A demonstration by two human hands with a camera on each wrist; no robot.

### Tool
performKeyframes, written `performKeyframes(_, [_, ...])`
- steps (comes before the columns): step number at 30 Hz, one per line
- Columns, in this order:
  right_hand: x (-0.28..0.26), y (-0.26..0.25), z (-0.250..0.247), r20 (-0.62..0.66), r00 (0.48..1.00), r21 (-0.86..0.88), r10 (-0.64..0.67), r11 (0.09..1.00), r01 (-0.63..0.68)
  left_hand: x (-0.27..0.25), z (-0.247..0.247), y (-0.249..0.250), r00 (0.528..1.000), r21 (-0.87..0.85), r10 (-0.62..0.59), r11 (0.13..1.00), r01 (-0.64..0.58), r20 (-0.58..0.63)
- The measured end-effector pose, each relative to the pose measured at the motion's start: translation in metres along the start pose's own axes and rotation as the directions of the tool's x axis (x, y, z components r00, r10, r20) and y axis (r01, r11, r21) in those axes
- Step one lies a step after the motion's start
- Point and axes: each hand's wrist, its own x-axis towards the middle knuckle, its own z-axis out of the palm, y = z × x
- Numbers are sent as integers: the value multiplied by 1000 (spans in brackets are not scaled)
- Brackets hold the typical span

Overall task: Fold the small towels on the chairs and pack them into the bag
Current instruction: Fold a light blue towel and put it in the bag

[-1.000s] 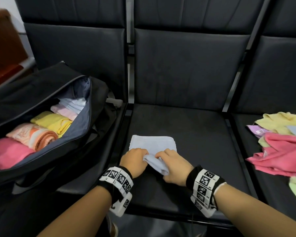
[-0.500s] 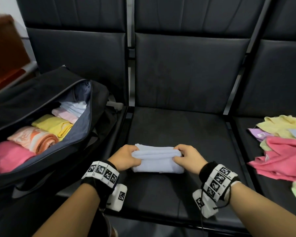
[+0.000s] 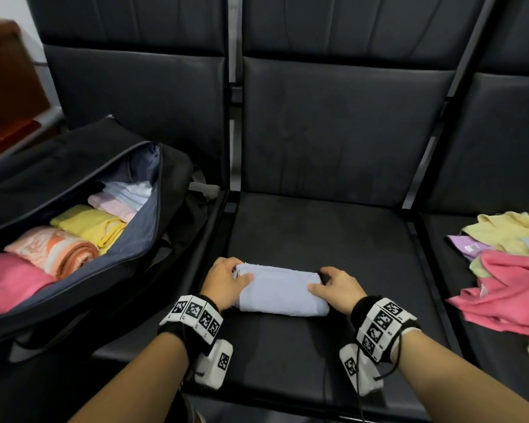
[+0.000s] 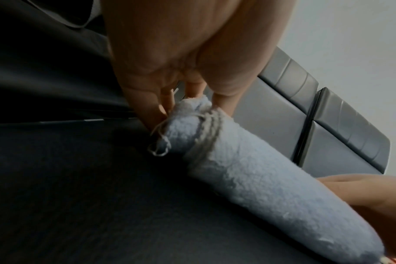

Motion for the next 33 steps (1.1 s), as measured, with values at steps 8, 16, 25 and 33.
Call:
performKeyframes(8, [2, 2, 2, 30, 999, 59, -36, 998, 35, -1, 8, -2, 996, -12, -6, 1000, 7, 90])
performKeyframes(16, [-18, -11, -13, -34, 992, 147, -121, 981, 125, -18, 14, 4, 995, 64, -20, 998, 13, 103])
performKeyframes(25, [-97, -141, -68, -31, 821, -59, -570, 821, 568, -54, -37, 76, 961, 19, 189, 980, -197, 204])
performKeyframes(33, [-147, -225, -86, -118, 648, 33, -752, 649, 760, -94, -114, 134, 856, -115, 512, 857, -503, 73])
